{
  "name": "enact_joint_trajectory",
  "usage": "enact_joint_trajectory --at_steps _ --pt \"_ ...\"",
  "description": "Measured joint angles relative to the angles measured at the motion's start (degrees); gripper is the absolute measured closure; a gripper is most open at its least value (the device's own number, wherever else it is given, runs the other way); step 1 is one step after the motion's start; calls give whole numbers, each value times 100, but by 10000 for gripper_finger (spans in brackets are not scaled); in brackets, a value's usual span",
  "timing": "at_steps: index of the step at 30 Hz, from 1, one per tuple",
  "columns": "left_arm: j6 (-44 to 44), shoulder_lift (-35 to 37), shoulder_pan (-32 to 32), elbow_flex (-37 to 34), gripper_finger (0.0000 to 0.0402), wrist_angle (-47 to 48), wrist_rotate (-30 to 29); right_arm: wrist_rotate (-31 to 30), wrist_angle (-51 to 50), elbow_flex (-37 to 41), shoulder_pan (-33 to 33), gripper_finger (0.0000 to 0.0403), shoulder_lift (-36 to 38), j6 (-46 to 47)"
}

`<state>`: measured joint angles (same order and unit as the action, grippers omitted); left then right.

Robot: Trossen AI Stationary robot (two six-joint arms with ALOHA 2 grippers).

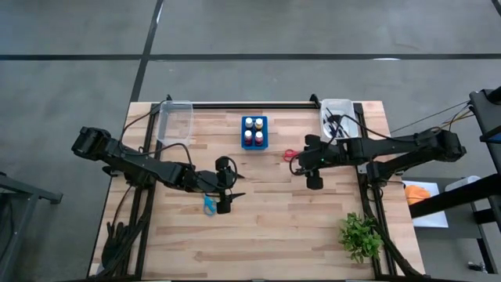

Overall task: Pick & Place Paint Supplies
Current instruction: Put the red scissors into the transparent bin

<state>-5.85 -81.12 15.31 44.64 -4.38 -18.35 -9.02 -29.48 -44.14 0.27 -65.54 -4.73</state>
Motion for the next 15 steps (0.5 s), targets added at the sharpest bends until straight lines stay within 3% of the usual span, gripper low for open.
enact_joint_trajectory --at_steps 8,15 --pt "0 0 -4 0 122 -2 0 -2 81 13 40 211 -73 -24" --pt "0 0 -4 0 122 -1 0 1 137 38 315 211 -701 -411"
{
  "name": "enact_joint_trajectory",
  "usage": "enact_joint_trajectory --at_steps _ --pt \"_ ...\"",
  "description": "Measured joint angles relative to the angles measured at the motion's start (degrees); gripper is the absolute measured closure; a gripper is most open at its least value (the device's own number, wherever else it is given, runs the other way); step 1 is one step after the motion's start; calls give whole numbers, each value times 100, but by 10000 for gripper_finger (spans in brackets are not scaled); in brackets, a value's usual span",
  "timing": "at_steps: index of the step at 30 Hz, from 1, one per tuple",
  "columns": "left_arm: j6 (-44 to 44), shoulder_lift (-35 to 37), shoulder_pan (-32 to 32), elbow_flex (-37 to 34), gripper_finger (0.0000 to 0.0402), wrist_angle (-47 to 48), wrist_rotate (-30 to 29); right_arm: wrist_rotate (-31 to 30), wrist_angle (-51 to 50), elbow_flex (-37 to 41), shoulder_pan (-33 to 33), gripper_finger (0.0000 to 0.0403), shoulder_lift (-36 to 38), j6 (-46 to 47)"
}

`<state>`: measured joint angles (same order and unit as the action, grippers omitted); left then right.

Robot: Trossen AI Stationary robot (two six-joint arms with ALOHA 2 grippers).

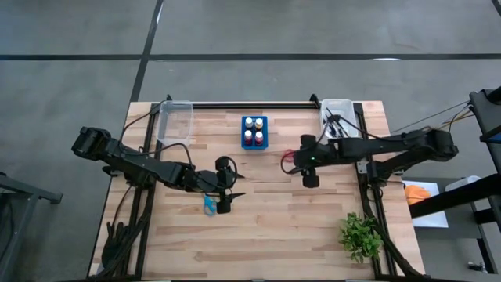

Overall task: Pick & Place Paint Supplies
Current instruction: Put the red scissors into the transparent bin

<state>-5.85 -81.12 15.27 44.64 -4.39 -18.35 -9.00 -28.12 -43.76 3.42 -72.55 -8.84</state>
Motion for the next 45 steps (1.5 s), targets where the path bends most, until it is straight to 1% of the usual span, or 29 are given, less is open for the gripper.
enact_joint_trajectory --at_steps 2,5,13,17,22,25,30,45 --pt "0 0 0 0 122 1 0 56 -2 5 84 211 -179 -195" --pt "0 0 0 0 122 1 0 294 7 5 268 211 -379 -405" --pt "-2 0 0 0 122 1 0 1036 4 5 983 211 -821 -634" --pt "-2 0 0 0 122 1 0 1372 50 5 1237 211 -1015 -666" --pt "-2 0 -4 0 122 1 0 1406 227 5 1318 211 -1291 -686" --pt "-2 0 -4 0 122 1 0 1565 473 3 1318 211 -1492 -765" --pt "-2 0 -4 0 122 3 0 1619 492 -13 1353 211 -1749 -833" --pt "-2 0 -13 0 122 1 0 1614 494 -91 1522 211 -1797 -959"
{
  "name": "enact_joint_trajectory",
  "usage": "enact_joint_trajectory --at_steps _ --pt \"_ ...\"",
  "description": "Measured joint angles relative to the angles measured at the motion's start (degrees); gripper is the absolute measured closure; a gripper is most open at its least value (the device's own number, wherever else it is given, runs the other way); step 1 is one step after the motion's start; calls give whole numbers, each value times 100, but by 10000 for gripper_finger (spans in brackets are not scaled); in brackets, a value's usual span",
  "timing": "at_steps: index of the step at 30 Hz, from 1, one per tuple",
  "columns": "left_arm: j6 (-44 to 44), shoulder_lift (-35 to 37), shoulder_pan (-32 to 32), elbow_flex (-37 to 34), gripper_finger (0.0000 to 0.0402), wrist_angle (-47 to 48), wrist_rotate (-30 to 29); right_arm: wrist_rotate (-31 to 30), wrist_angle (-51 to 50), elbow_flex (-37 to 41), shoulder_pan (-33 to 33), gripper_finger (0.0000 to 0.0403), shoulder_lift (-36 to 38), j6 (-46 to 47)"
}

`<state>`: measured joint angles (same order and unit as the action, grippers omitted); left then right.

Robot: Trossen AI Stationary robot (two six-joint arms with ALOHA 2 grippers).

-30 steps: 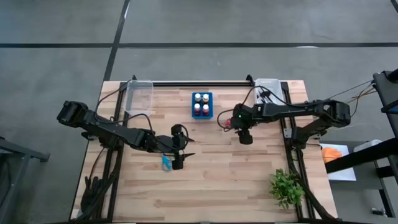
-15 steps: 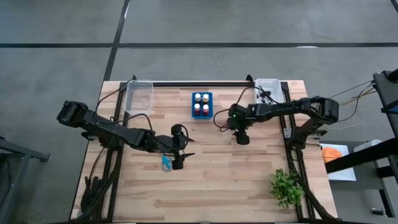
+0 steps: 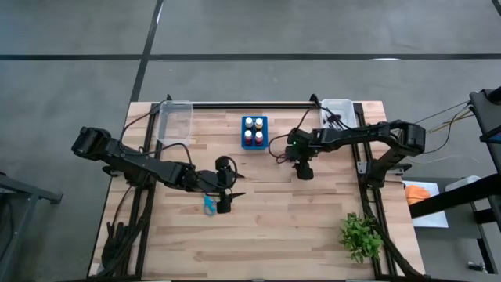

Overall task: Pick & Place Paint Supplies
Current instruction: Put the red scissors into the transparent bin

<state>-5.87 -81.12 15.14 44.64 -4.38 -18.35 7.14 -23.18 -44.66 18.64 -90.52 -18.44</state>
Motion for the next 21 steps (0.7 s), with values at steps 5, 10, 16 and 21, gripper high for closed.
enact_joint_trajectory --at_steps 5,10,16,21 --pt "0 0 -2 0 122 0 0 45 0 0 100 211 -46 2" --pt "0 0 -4 0 122 0 0 88 21 2 118 211 -235 0" --pt "0 0 -12 0 122 -2 0 112 47 -17 148 211 -432 2" --pt "0 0 -13 0 122 -2 0 109 49 -12 152 211 -393 117"
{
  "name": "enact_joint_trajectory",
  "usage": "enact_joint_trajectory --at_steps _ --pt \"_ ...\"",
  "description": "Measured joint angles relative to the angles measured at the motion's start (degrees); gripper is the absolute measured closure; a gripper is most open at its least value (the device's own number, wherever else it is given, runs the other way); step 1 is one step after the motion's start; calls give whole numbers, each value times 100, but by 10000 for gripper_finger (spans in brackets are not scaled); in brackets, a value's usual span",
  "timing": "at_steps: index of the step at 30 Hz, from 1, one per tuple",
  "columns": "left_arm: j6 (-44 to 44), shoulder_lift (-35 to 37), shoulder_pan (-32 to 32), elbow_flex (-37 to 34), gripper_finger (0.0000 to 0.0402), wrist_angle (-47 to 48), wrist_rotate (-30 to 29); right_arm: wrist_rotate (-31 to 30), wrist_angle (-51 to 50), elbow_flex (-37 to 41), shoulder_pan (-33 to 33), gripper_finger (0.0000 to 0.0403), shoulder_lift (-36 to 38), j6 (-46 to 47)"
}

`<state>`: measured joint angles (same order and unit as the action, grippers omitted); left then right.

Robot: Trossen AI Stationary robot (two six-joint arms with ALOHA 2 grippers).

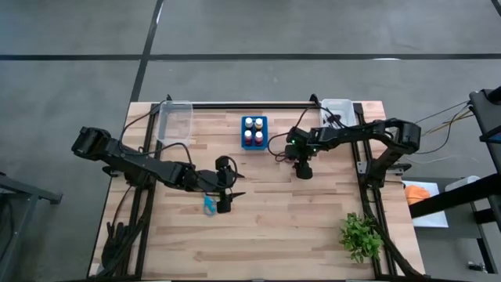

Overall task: Pick & Place Paint Supplies
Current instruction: Put the red scissors into the transparent bin

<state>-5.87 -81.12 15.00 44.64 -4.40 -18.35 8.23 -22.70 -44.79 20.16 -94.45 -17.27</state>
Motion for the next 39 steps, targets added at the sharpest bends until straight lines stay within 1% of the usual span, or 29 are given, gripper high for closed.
enact_joint_trajectory --at_steps 12,25,27,31,39 --pt "0 0 0 0 122 0 0 -26 27 12 0 211 67 514" --pt "0 0 -2 0 122 0 0 -68 60 19 0 212 65 533" --pt "0 0 -2 0 122 0 0 -79 63 19 0 217 63 530" --pt "0 0 -4 0 122 0 0 -109 79 19 2 255 63 528" --pt "0 0 -4 0 122 0 -1 -234 103 19 4 359 60 525"
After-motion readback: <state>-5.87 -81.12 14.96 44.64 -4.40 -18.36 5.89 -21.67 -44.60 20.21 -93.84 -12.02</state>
